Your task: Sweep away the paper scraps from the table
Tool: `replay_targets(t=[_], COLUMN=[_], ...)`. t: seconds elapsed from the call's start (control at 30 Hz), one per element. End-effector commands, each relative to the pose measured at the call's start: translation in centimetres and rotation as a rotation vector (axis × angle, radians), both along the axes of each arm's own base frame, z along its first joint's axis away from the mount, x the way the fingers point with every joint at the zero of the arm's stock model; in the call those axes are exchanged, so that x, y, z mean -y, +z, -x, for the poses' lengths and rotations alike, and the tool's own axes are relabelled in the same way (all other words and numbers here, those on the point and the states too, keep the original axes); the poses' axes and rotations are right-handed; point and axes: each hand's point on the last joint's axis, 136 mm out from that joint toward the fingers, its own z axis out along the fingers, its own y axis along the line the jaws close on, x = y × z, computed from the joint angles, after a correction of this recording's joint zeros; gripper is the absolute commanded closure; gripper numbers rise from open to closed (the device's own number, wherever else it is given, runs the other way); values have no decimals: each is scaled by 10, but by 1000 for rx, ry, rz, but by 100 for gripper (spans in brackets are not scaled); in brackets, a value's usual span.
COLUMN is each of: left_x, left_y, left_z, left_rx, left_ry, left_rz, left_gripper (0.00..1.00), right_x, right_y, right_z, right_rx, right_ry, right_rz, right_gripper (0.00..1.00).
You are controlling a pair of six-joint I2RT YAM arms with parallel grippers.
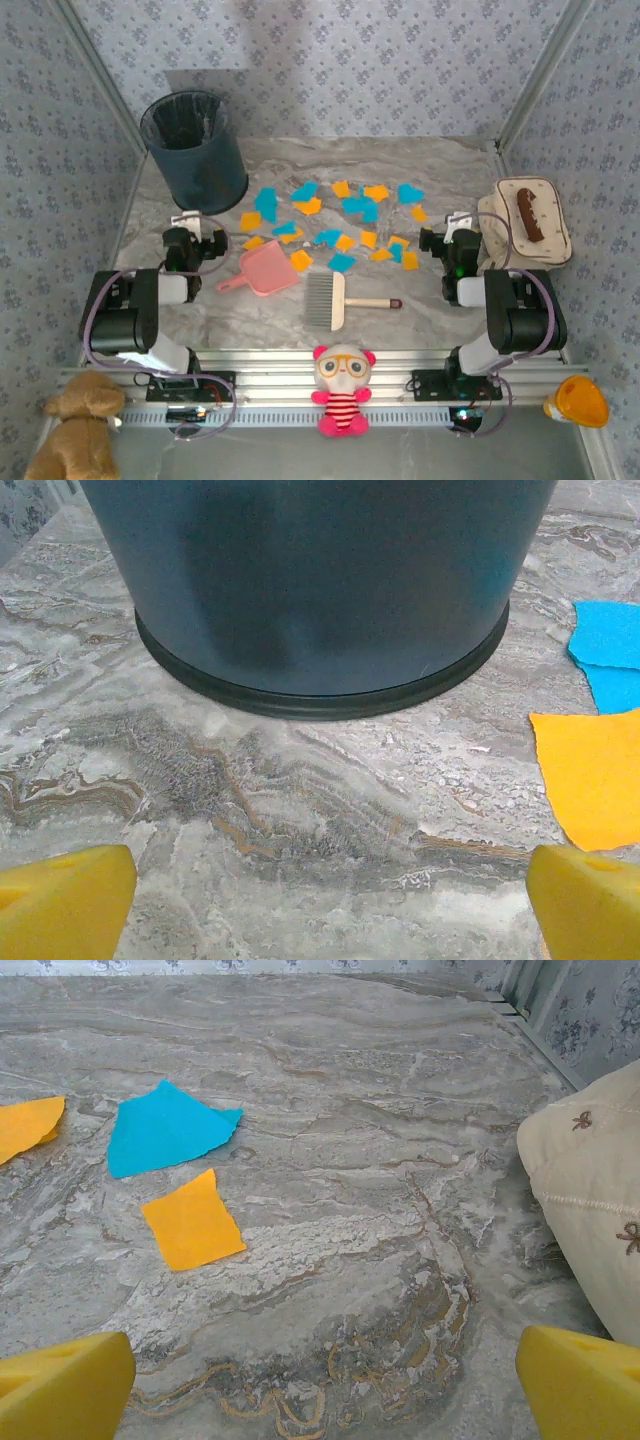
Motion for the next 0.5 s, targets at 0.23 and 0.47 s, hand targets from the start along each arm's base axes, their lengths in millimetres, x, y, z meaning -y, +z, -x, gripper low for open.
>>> replay_targets(t=[0.23,0.47], left_x=[-1,-2], left_y=[13,12], left_z=[-9,-9], left_rx=[42,41], left_ry=[-2,-4], left_rz=[-18,-4], left_gripper=[0,0], right_x=[2,2], right_y=[5,5], right_z=[-6,-5], right_rx=[12,12], right_ry=[-3,-3], right_rz=[2,2], right_gripper=[0,0])
